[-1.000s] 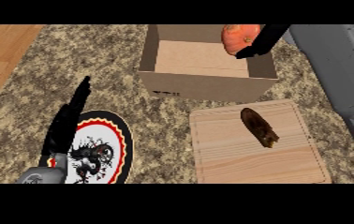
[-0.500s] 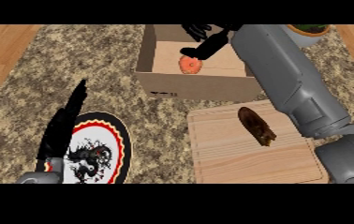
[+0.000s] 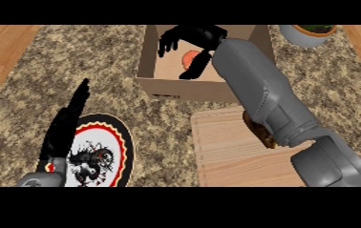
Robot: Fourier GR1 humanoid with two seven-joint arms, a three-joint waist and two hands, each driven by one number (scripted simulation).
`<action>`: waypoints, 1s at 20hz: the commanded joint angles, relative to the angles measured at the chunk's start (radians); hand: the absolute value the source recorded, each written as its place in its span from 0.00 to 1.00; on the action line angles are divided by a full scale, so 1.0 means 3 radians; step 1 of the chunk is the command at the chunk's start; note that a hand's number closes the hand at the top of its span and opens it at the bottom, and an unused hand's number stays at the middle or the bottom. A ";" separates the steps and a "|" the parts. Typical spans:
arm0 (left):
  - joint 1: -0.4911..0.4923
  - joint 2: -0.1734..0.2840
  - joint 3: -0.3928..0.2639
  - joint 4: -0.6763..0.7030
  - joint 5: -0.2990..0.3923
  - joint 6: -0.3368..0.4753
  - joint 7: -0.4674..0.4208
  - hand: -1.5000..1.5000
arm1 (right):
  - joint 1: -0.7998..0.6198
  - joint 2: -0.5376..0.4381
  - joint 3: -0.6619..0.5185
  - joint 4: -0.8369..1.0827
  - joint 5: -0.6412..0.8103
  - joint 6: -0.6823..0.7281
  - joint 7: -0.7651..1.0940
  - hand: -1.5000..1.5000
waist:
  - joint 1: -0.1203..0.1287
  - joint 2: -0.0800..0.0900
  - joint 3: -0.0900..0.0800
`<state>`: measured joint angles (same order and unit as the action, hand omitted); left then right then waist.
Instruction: Pick the squash from the cutting board and place it in the cardboard box
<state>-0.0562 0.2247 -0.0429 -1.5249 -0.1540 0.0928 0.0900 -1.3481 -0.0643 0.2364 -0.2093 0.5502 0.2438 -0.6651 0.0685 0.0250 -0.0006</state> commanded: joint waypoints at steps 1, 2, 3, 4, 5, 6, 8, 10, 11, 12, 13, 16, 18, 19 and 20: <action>0.0121 -0.0025 -0.0052 -0.0097 -0.0026 -0.0008 -0.0021 0.50 | -0.0080 0.0151 -0.0137 0.0197 -0.0079 -0.0013 0.0015 0.00 | 0.0032 0.0002 0.0001; 0.0217 0.0043 0.0011 -0.0095 -0.0026 -0.0013 -0.0115 0.50 | -0.0085 0.0187 -0.0219 0.0191 -0.0155 -0.0012 0.0050 0.00 | 0.0016 -0.0009 0.0001; 0.0006 -0.0010 0.0004 -0.0012 -0.0014 -0.0003 -0.0045 0.50 | 0.0008 0.0206 -0.0307 0.0199 -0.0240 -0.0095 -0.0068 0.00 | 0.0019 0.0018 0.0001; 0.0100 -0.0015 -0.0025 -0.0032 -0.0002 -0.0033 -0.0062 0.50 | -0.0102 0.0123 -0.0471 0.0215 -0.0393 0.0011 0.0025 0.00 | 0.0033 0.0015 0.0001; 0.0011 0.0116 0.0148 -0.0002 0.0106 -0.0108 -0.0034 0.50 | -0.0036 0.0031 -0.0559 0.0209 -0.0481 0.0073 -0.0072 0.00 | -0.0002 0.0009 0.0002; -0.0086 0.0022 0.0086 0.0104 0.0030 -0.0025 -0.0066 0.50 | -0.0015 0.0190 -0.0696 0.0228 -0.0615 -0.0051 0.0062 0.00 | -0.0030 0.0014 0.0001; -0.0028 0.0010 0.0038 0.0009 0.0048 -0.0069 -0.0012 0.50 | -0.0093 0.0055 -0.0884 0.0274 -0.0785 0.0048 0.0100 0.00 | 0.0021 0.0025 0.0002; -0.0087 -0.0120 -0.0064 0.0046 -0.0077 0.0069 0.0033 0.50 | -0.0114 -0.0146 -0.1021 0.0333 -0.0919 0.0319 0.0087 0.00 | 0.0007 0.0040 0.0004; 0.0001 -0.0018 0.0005 -0.0026 0.0029 -0.0058 -0.0025 0.50 | -0.0140 -0.0065 -0.1113 0.0347 -0.0998 0.0162 0.0177 0.00 | 0.0073 0.0038 0.0002; -0.0003 -0.0049 -0.0041 -0.0107 -0.0045 0.0014 -0.0017 0.50 | -0.0147 -0.0216 -0.1193 0.0376 -0.1083 0.0402 0.0161 0.00 | 0.0076 0.0040 0.0005; -0.0025 -0.0023 -0.0008 0.0036 -0.0023 -0.0030 -0.0074 0.50 | -0.0213 -0.0263 -0.1292 0.0388 -0.1180 0.0478 0.0234 0.00 | 0.0059 0.0050 0.0002; -0.0049 -0.0069 -0.0067 -0.0060 -0.0031 -0.0027 0.0055 0.50 | -0.0224 -0.0537 -0.1477 0.0443 -0.1350 0.0605 0.0318 0.00 | 0.0102 0.0068 0.0006; -0.0106 -0.0028 -0.0027 -0.0019 -0.0050 -0.0022 0.0057 0.50 | -0.0307 -0.0665 -0.1583 0.0490 -0.1442 0.0523 0.0509 0.00 | 0.0134 0.0088 0.0004; -0.0147 -0.0062 -0.0049 -0.0038 -0.0043 -0.0018 0.0038 0.50 | -0.0269 -0.0733 -0.1644 0.0480 -0.1498 0.0461 0.0477 0.00 | 0.0126 0.0094 0.0005; -0.0110 0.0002 -0.0002 0.0012 -0.0021 -0.0063 -0.0011 0.50 | -0.0192 -0.0859 -0.1607 0.0497 -0.1458 0.0521 0.0466 0.00 | 0.0138 0.0111 0.0004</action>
<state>-0.0867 0.2131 -0.0513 -1.5307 -0.1630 0.0846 0.0968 -1.4148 -0.2348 -0.2017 -0.0760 0.1516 0.3881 -0.5532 0.1002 0.0488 0.0006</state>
